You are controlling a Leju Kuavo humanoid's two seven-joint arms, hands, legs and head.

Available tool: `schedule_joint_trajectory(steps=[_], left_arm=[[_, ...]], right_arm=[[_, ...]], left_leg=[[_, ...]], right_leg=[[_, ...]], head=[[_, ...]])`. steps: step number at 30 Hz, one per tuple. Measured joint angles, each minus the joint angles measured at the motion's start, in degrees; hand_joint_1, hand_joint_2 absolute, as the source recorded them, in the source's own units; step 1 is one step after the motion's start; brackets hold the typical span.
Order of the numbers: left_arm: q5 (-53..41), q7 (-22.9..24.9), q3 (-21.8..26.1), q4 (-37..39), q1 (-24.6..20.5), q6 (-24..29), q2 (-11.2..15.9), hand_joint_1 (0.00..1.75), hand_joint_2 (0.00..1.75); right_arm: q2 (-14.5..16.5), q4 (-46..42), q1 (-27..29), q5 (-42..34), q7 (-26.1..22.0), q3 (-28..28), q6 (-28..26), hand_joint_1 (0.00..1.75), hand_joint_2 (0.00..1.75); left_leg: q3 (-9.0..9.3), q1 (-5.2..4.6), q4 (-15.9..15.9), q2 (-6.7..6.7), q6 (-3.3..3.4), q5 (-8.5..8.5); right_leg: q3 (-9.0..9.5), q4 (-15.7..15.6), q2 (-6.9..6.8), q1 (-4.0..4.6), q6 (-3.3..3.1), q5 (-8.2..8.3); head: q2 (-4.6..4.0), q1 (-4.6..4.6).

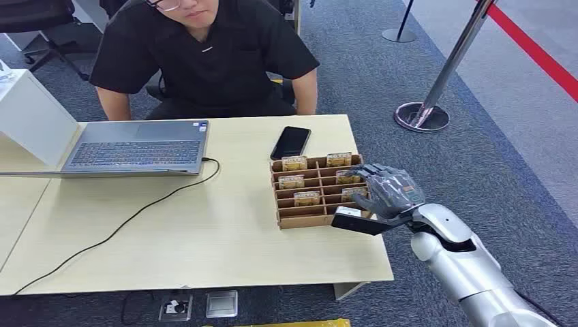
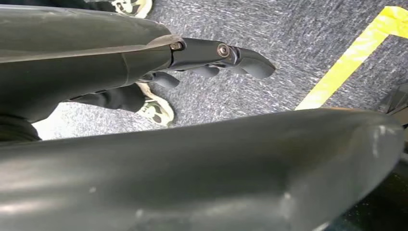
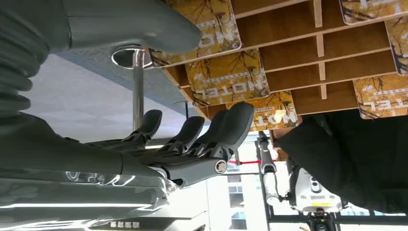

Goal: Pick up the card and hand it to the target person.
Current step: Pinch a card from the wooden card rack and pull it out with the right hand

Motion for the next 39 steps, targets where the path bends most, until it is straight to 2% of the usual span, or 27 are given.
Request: schedule_joint_trajectory(steps=[3,9,13,39], left_arm=[[0.0,0.0,0.1,0.0,0.0,0.0,0.0,0.0,0.0],[0.0,0.0,0.3,0.0,0.0,0.0,0.0,0.0,0.0],[0.0,0.0,0.4,0.0,0.0,-0.2,0.0,0.0,0.0],[-0.7,0.0,0.5,0.0,0.0,-0.5,-0.1,0.0,0.0]], right_arm=[[0.0,0.0,0.4,0.0,0.1,0.0,-0.1,0.69,1.75],[0.0,0.0,1.1,0.0,0.2,0.0,-0.7,0.75,1.75],[0.0,0.0,1.3,0.1,0.3,0.0,-0.7,0.71,1.75],[0.0,1.1,1.6,1.1,0.3,0.2,-0.9,0.71,1.75]], left_leg=[[0.0,0.0,0.0,0.0,0.0,0.0],[0.0,0.0,0.0,0.0,0.0,0.0],[0.0,0.0,0.0,0.0,0.0,0.0],[0.0,0.0,0.0,0.0,0.0,0.0]], right_leg=[[0.0,0.0,0.0,0.0,0.0,0.0],[0.0,0.0,0.0,0.0,0.0,0.0],[0.0,0.0,0.0,0.0,0.0,0.0],[0.0,0.0,0.0,0.0,0.0,0.0]], head=[[0.01,0.01],[-0.01,0.0],[-0.01,0.01],[0.01,-0.01]])
